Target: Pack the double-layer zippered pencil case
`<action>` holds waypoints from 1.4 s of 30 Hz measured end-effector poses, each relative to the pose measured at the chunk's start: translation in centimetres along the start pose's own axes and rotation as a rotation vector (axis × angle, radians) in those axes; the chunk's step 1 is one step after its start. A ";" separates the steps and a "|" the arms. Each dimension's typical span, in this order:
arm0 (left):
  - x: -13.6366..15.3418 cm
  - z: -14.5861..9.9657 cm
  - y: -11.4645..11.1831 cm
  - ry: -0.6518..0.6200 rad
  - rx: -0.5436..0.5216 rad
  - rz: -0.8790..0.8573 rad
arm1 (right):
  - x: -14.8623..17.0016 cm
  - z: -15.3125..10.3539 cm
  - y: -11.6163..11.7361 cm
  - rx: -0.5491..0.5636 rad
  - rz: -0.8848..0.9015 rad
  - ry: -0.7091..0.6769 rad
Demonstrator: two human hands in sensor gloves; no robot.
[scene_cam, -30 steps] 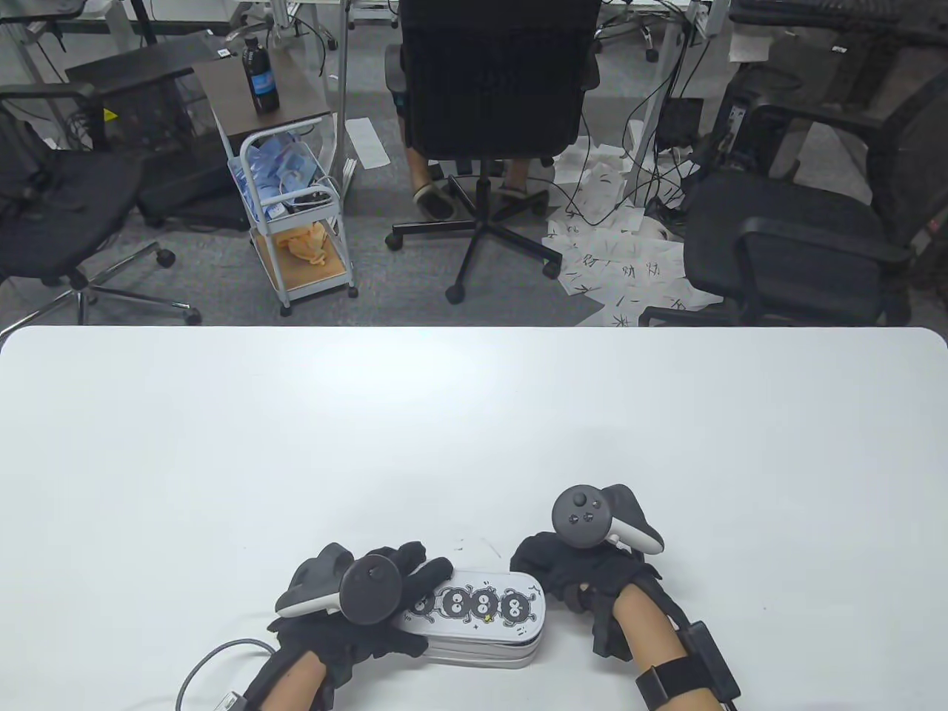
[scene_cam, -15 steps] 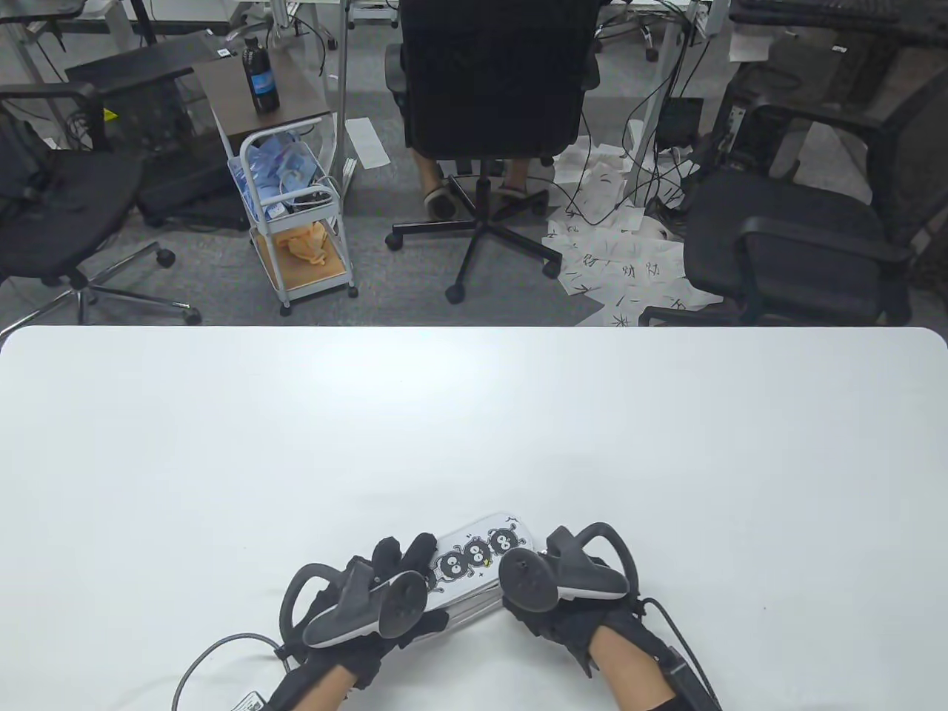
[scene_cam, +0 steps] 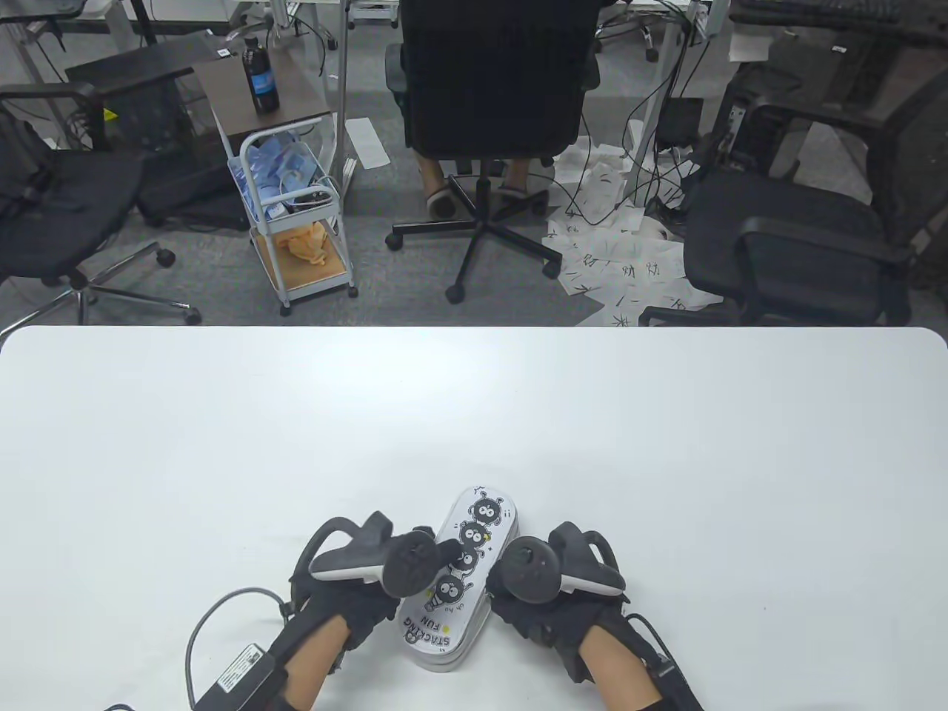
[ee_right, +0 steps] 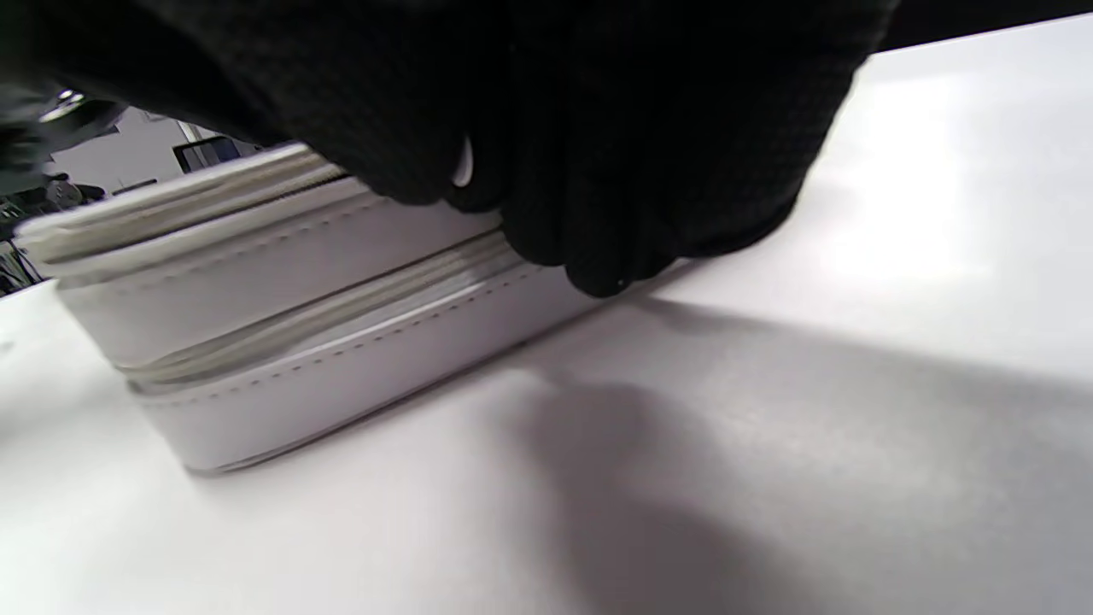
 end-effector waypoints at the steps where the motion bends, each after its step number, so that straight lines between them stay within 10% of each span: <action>1: -0.7 1.2 0.2 0.017 0.060 0.107 | 0.2 0.0 0.2 -0.012 0.047 -0.005; 5: -3.0 3.9 0.3 0.043 0.139 0.489 | 0.8 -0.1 0.4 -0.017 0.083 -0.002; 13: -3.7 4.7 1.3 0.035 0.207 0.593 | 0.5 0.2 0.4 0.016 -0.013 0.003; 31: 3.3 2.8 -0.9 0.121 0.008 -0.067 | 4.9 -2.6 -2.6 0.194 -0.308 0.252; 36: 2.8 2.9 -0.7 0.197 -0.011 -0.065 | 3.1 -2.4 -3.2 0.176 -0.123 0.152; 42: 1.5 2.8 -0.6 0.230 -0.053 -0.008 | -1.4 -0.6 -1.7 0.262 -0.373 0.081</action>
Point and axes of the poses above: the tracker on the back of each hand, its own x axis roughly to the little-finger side, its own z axis roughly from the wrist to the fingertips, y = z × x, the point moved 2 cm from there along z, roughly from the wrist to the fingertips, and after that the axes turned 4 degrees about x, right-handed, at the moved point
